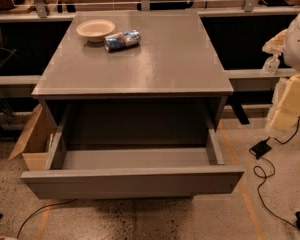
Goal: Close top drawer
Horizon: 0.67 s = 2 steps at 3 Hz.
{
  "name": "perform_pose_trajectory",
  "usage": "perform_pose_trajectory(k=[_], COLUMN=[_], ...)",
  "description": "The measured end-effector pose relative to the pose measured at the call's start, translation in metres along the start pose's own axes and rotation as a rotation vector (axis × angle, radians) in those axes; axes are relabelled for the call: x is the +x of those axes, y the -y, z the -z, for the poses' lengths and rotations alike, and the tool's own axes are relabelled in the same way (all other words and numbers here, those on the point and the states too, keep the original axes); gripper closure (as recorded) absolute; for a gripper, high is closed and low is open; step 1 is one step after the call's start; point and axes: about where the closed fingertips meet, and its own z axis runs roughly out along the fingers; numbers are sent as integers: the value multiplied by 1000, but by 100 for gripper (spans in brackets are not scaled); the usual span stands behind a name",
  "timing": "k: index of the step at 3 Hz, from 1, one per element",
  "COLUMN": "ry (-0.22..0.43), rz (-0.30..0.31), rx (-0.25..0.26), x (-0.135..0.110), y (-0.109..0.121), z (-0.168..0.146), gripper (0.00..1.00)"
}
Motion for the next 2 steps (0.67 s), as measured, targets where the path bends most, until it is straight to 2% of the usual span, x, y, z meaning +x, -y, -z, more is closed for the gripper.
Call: perform_pose_trajectory(k=[1, 2], ry=[-7, -84], rz=[-1, -16], rx=[0, -8], x=[0, -1], y=[-1, -13], z=[-1, -12], gripper=[0, 0])
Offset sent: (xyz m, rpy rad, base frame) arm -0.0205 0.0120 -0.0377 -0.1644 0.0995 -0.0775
